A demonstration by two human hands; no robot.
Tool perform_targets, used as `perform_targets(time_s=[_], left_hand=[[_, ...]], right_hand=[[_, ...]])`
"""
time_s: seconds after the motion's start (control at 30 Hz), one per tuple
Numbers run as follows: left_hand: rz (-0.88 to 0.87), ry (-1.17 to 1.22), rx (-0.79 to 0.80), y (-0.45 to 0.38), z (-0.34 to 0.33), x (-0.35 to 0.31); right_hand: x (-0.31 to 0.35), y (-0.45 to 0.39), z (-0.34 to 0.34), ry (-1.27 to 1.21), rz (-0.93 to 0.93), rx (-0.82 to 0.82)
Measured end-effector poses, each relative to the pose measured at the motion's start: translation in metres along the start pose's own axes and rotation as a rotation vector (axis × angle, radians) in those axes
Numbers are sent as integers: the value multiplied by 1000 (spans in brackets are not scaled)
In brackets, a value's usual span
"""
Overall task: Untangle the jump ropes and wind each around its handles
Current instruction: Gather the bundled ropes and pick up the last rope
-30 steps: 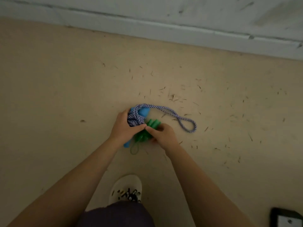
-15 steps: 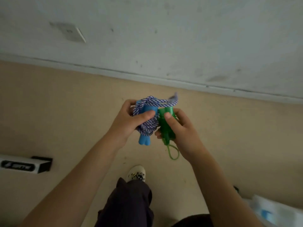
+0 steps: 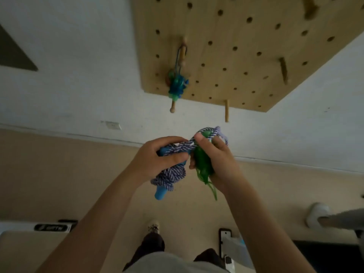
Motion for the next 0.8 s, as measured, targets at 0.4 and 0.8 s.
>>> perform_targets(time_s=[0.4,0.8], left_hand=[[-160,-77,53,-49,-11,-73],[10,-105,-341,-121,-27,-62]], right_hand=[[82,27,1,109,169,-128],[107,-40,74,-4,51,-152]])
Point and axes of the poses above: each hand's wrist, its own y-axis away from the middle knuckle, its own z-axis out of the back of the hand, x = y × z, the point moved 3 cm from there along -y, towards the middle knuckle, and after that the axes turned 12 degrees about -z, right-handed, at the moved point
